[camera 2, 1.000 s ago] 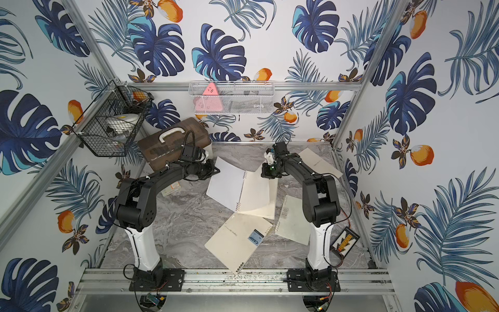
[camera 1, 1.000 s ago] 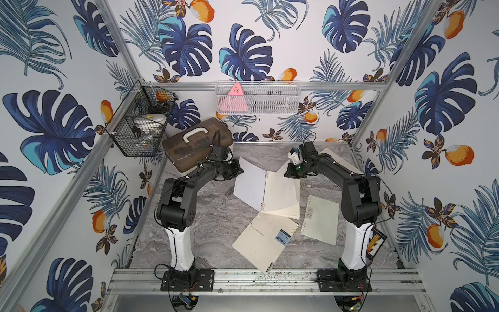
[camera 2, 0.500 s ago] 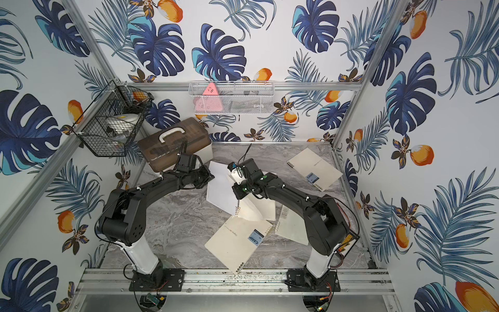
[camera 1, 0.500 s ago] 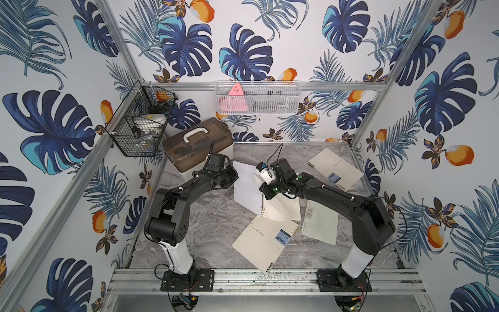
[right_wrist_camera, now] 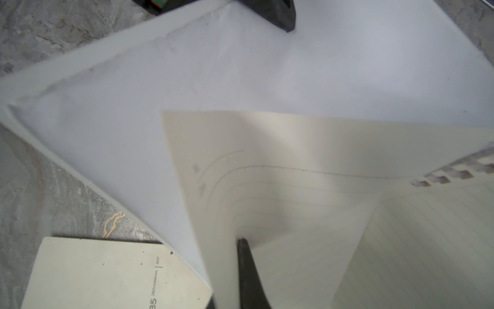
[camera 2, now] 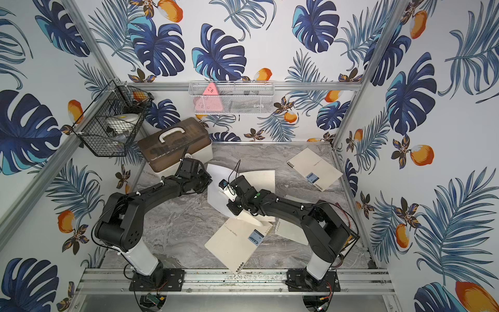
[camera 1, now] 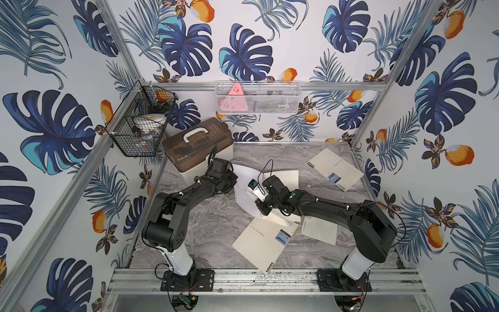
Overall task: Tear off pages from different notebooks
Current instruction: Tear off the paper from the notebook.
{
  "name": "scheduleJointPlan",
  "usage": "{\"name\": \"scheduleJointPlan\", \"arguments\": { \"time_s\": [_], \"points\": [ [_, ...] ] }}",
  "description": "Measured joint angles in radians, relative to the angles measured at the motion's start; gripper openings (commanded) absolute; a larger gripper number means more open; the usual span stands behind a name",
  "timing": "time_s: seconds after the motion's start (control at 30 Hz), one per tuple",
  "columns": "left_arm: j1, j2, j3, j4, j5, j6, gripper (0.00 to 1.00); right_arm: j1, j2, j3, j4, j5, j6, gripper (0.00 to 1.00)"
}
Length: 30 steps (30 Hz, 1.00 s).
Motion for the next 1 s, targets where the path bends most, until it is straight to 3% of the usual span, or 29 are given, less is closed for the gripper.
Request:
{"name": "scheduleJointPlan", "arguments": {
  "time_s": [0.33,0.5,0.73,1.0],
  "points": [
    [0.003,-0.024,-0.035,0.005,-0.04,-0.032,0.0,0.061,0.001,-0.132,0.079,0.043,0.013,0.0],
    [0.009,-0.027,-0.047,0.057,-0.111,-0.038,0.0,0.065,-0.093,-0.183,0.065,-0.029,0.032,0.0],
    [0.011,-0.025,-0.047,0.092,-0.124,-0.04,0.0,0.071,-0.125,-0.209,0.046,-0.097,0.058,0.0],
    [0.013,-0.013,-0.004,0.089,-0.107,0.017,0.0,0.071,-0.349,-0.196,-0.013,-0.299,0.057,0.0]
  ]
}}
